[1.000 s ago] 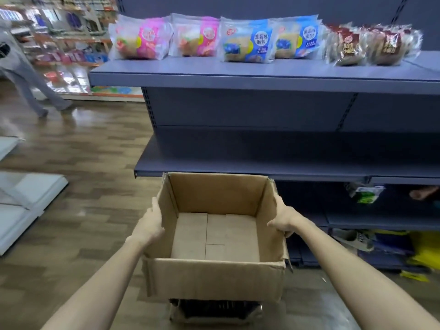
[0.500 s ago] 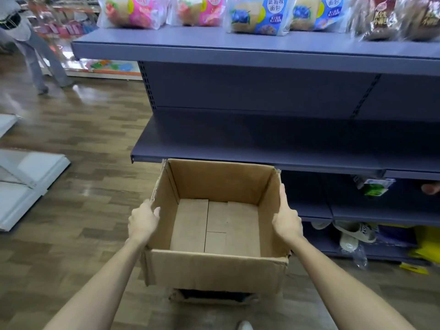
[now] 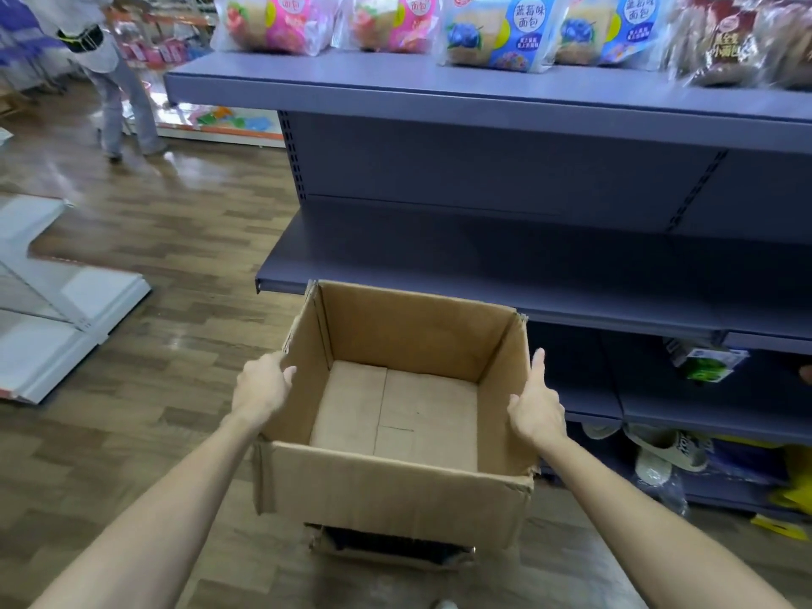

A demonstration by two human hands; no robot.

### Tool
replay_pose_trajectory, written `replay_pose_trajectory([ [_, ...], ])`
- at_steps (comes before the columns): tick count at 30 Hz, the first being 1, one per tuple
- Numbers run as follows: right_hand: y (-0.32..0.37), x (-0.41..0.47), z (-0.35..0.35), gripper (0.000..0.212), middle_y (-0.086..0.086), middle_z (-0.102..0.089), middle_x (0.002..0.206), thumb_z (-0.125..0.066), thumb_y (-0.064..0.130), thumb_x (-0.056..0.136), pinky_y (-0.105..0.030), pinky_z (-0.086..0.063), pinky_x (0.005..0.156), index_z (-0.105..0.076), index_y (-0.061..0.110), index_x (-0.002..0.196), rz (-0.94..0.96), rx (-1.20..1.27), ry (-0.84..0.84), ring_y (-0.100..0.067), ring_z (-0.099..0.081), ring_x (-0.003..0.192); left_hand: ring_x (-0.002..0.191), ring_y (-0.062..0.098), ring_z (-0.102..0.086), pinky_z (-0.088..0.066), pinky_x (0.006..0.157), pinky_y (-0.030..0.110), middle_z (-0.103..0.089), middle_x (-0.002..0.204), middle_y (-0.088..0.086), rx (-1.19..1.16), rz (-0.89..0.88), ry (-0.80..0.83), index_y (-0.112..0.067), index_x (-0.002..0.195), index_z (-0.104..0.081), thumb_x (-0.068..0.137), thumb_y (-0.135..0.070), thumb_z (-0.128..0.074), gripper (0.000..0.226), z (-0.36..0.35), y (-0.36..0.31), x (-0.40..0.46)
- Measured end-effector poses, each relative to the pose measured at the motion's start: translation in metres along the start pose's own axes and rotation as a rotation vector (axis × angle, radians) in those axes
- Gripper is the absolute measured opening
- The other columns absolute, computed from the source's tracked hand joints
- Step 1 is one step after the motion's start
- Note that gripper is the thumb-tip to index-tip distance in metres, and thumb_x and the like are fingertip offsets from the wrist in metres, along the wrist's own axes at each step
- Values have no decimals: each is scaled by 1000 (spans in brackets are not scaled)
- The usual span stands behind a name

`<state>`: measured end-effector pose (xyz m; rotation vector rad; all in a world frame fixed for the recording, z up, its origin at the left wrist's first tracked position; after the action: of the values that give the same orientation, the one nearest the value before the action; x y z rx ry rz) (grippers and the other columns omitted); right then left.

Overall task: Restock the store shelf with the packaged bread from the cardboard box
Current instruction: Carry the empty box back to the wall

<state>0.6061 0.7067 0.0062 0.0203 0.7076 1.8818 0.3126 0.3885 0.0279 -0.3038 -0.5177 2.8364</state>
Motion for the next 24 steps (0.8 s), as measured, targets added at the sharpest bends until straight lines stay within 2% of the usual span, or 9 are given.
replay_pose_trajectory([
  [1,5,3,4,74,-17,-61,107,-48,17,100,-39,-45,74,-2,27,157,-6,-9,0,-35,-60,95,113,46,-56,-46,95,46,-63,120,25,-1,-12,-19,-13,133,-58,99,-28,-56,38,10,-1,3],
  [2,12,5,8,57,-19,-60,114,-48,19,100,-41,-45,77,-21,17,151,5,-27,3,-37,-58,99,113,46,-56,-46,95,46,-63,120,26,-6,-16,-34,-12,132,-58,98,-28,-57,37,20,-1,4],
  [3,19,5,11,38,-20,-59,116,-48,20,101,-41,-46,78,-35,12,135,26,-41,7,-36,-56,98,113,47,-56,-46,95,46,-63,120,26,-8,-14,-48,-12,132,-58,98,-28,-57,37,29,2,4],
  [5,35,3,10,20,-18,-59,113,-48,22,100,-40,-45,75,-41,11,115,81,-47,26,-33,-52,90,115,48,-55,-45,96,47,-62,122,28,-1,16,-76,-13,134,-57,98,-28,-57,39,46,15,0],
  [11,99,-10,-18,16,-16,-61,106,-49,23,99,-43,-51,76,-41,14,110,272,-71,95,-35,-58,90,118,48,-53,-44,99,48,-60,127,27,-57,203,-146,-15,138,-54,99,-29,-57,42,85,81,-40],
  [16,176,-36,-47,18,-17,-62,105,-50,24,99,-46,-52,80,-41,14,110,462,-101,163,-39,-60,96,112,48,-56,-45,92,44,-63,119,28,-88,355,-258,-13,129,-60,98,-25,-57,34,127,145,-91],
  [20,241,-68,-68,19,-17,-62,108,-50,24,99,-40,-46,73,-42,14,112,617,-125,200,-40,-60,98,110,47,-56,-45,90,43,-65,115,26,-117,477,-354,-11,124,-62,98,-25,-58,31,162,197,-131],
  [24,304,-107,-88,23,-18,-61,115,-52,24,98,-39,-42,74,-44,13,117,745,-136,227,-41,-59,104,110,44,-57,-45,88,42,-65,117,23,-162,558,-446,-9,126,-60,99,-27,-56,33,195,243,-166],
])
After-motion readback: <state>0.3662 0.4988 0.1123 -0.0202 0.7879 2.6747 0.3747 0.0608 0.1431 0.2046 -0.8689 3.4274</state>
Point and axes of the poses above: each hand's wrist, its own x-axis towards the middle knuckle, its own z-axis out of the back of the hand, y = z × x, the point moved 8 cm from there along x, towards the middle knuckle
